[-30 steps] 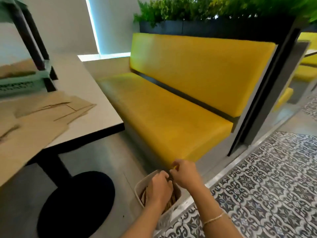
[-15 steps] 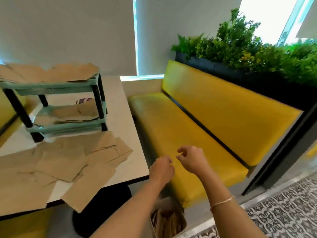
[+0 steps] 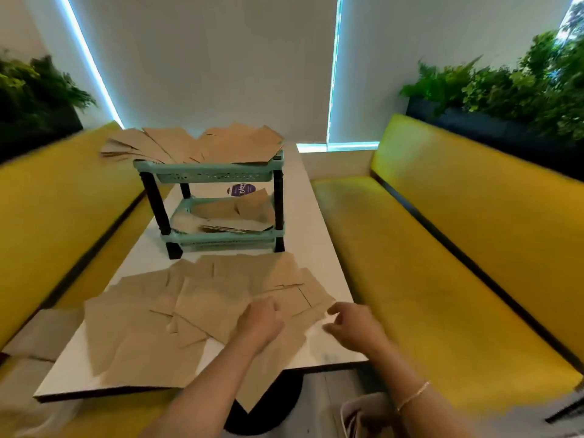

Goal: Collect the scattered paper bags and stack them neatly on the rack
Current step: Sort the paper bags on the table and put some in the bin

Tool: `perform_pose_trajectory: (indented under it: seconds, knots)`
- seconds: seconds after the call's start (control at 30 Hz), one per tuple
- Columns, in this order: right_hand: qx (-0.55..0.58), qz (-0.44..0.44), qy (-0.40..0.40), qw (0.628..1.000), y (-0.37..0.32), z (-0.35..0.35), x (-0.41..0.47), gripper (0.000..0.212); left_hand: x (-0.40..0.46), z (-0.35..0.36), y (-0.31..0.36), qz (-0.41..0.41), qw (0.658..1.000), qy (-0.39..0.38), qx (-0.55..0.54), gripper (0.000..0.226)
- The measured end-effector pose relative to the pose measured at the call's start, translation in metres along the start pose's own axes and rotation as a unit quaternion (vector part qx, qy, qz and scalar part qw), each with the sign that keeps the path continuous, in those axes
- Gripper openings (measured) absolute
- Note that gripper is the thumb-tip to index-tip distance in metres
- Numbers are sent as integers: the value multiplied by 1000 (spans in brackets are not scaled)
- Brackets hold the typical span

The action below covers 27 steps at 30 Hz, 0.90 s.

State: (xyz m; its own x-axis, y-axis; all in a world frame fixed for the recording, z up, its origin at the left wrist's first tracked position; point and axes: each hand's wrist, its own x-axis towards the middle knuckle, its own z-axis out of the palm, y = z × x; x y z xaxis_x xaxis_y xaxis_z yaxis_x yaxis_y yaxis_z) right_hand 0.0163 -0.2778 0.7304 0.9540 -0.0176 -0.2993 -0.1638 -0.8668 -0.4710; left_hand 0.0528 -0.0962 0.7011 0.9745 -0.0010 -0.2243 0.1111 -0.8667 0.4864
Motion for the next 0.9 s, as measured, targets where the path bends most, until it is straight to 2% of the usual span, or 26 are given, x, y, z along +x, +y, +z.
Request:
perform_pose_trajectory:
  seconds: [0.13, 0.23, 0.57, 0.7, 0.8, 0.9]
  knots:
    - [-38, -4, -44, 998, -32, 43, 24, 69, 40, -8, -21, -17, 1000, -10, -19, 39]
    - [-64, 13, -49, 997, -47, 60, 42, 77, 64, -8, -23, -8, 1000, -16, -13, 40]
    - [-115, 25, -130, 985, -50, 69, 81, 62, 113, 1, 4, 42, 999, 5, 22, 41]
    - [-105, 10, -133, 986, -43, 66, 88, 47, 121, 8, 23, 51, 998, 3, 26, 38]
    - [-98, 24, -126, 987, -26, 35, 96, 42, 124, 15, 40, 88, 995, -32, 19, 41]
    - [-86, 36, -118, 989, 1, -19, 103, 38, 125, 21, 58, 150, 984, -70, 74, 50]
